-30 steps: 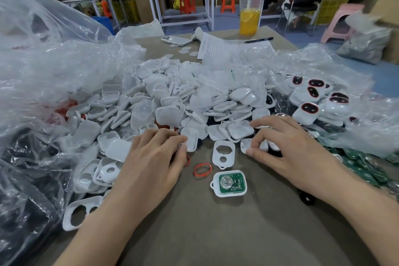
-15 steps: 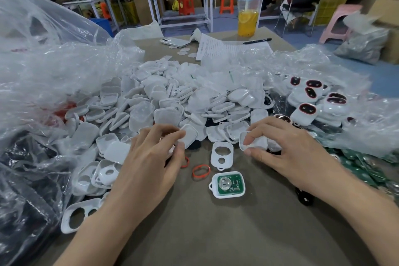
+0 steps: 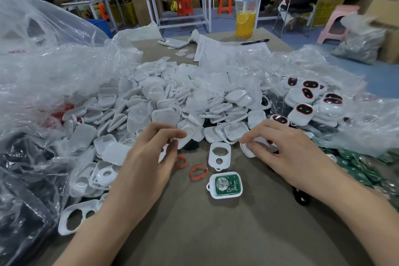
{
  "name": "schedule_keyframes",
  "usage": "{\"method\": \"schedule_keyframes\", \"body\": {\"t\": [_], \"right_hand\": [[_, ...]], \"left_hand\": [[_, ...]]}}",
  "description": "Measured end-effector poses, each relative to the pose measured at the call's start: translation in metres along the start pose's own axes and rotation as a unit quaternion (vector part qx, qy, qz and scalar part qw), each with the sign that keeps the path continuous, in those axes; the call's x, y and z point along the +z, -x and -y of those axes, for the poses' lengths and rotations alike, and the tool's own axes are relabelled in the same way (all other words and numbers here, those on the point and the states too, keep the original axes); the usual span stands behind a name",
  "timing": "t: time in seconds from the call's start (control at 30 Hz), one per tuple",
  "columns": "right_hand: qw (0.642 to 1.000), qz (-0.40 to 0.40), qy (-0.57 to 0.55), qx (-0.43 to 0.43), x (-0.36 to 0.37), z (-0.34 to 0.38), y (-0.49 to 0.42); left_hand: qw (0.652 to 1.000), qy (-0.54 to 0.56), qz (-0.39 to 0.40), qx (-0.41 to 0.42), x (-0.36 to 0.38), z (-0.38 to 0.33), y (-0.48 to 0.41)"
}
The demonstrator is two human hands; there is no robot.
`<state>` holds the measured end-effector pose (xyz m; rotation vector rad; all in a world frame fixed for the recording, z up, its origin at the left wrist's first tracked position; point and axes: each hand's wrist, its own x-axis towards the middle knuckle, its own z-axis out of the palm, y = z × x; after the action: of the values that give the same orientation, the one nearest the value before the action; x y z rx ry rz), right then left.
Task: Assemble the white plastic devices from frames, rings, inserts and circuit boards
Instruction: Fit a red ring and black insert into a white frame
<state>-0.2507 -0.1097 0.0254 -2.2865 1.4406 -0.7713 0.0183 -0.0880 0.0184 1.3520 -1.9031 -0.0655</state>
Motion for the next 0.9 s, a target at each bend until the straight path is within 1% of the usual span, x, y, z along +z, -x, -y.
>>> {"method": "schedule_keyframes", "body": {"t": [0.07, 0.13, 0.2, 0.27, 0.33, 0.4, 0.47, 0.57, 0.67, 0.8, 0.9], "right_hand": [[1.0, -0.01, 0.007, -0.002, 0.0, 0.001, -0.001], [0.999, -0.041, 0.003, -0.003, 0.0, 0.004, -0.001], [0.996, -0.081, -0.016, -0.019, 0.001, 0.011, 0.0], [0.994, -0.095, -0.041, -0.044, 0.002, 0.019, 0.001], [0.991, -0.072, -0.097, -0.049, 0.005, 0.026, 0.003], [0.985, -0.045, -0.163, -0.03, 0.009, 0.03, 0.004], [0.977, -0.045, -0.206, -0.014, 0.013, 0.032, 0.004], [0.969, -0.054, -0.241, 0.001, 0.012, 0.032, 0.003], [0.955, -0.042, -0.292, 0.008, 0.009, 0.032, 0.003], [0.928, -0.019, -0.371, 0.011, 0.008, 0.035, 0.002], [0.915, -0.004, -0.403, 0.015, 0.007, 0.036, 0.003]], "left_hand": [[1.0, 0.01, -0.013, 0.0, -0.001, -0.003, 0.0], [0.999, 0.032, -0.029, -0.003, -0.001, -0.01, 0.001], [0.994, 0.098, -0.039, -0.031, 0.0, -0.018, 0.003], [0.981, 0.175, -0.028, -0.074, 0.003, -0.024, 0.005], [0.963, 0.245, -0.013, -0.11, 0.007, -0.031, 0.007], [0.946, 0.296, 0.0, -0.129, 0.009, -0.036, 0.008], [0.931, 0.338, 0.002, -0.138, 0.01, -0.039, 0.009], [0.911, 0.388, 0.008, -0.14, 0.008, -0.043, 0.007], [0.898, 0.414, 0.022, -0.145, 0.005, -0.045, 0.006], [0.88, 0.44, 0.047, -0.169, 0.002, -0.045, 0.004], [0.871, 0.457, 0.069, -0.167, 0.0, -0.044, 0.003]]}}
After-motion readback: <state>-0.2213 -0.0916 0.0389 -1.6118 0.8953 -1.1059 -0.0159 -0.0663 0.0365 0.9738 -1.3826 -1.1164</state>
